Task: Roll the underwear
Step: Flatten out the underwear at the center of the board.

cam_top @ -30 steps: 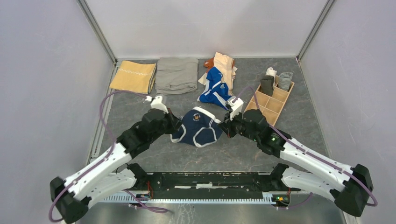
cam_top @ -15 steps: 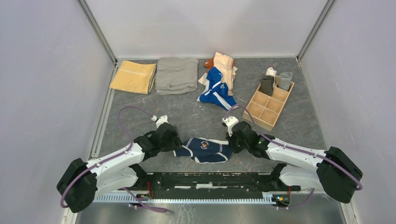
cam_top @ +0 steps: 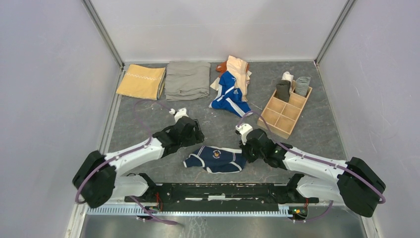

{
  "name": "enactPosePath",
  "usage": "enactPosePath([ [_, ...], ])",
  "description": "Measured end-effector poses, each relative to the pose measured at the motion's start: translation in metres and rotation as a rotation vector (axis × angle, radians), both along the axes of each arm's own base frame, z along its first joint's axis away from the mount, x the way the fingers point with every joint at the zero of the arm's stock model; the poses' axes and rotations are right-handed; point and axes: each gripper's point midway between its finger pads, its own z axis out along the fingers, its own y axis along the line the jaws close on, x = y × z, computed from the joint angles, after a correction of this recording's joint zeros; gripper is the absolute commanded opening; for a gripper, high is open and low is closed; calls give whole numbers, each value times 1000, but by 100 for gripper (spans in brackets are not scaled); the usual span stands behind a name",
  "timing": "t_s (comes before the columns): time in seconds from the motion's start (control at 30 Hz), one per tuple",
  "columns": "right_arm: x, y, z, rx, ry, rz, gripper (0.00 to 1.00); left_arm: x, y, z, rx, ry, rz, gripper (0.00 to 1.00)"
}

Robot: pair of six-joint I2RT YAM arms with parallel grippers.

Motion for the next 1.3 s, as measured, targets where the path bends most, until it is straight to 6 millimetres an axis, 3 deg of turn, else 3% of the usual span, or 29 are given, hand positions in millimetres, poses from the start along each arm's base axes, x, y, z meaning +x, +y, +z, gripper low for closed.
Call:
enactPosePath([
  [0.23, -1, 1, -1, -4, 1, 19, 0, 7, -18, -50, 92, 135, -47, 71],
  [0.5, -3, -1, -6, -11, 2, 23, 0, 10, -40, -48, 5, 127, -102, 55],
  [0.9, -3, -2, -7, -13, 4, 21, 0, -11, -54, -49, -56, 165, -189, 47],
  [1.3, -3, -1, -6, -10, 3, 27, 0, -27, -47, -56, -11, 211, -213, 4],
])
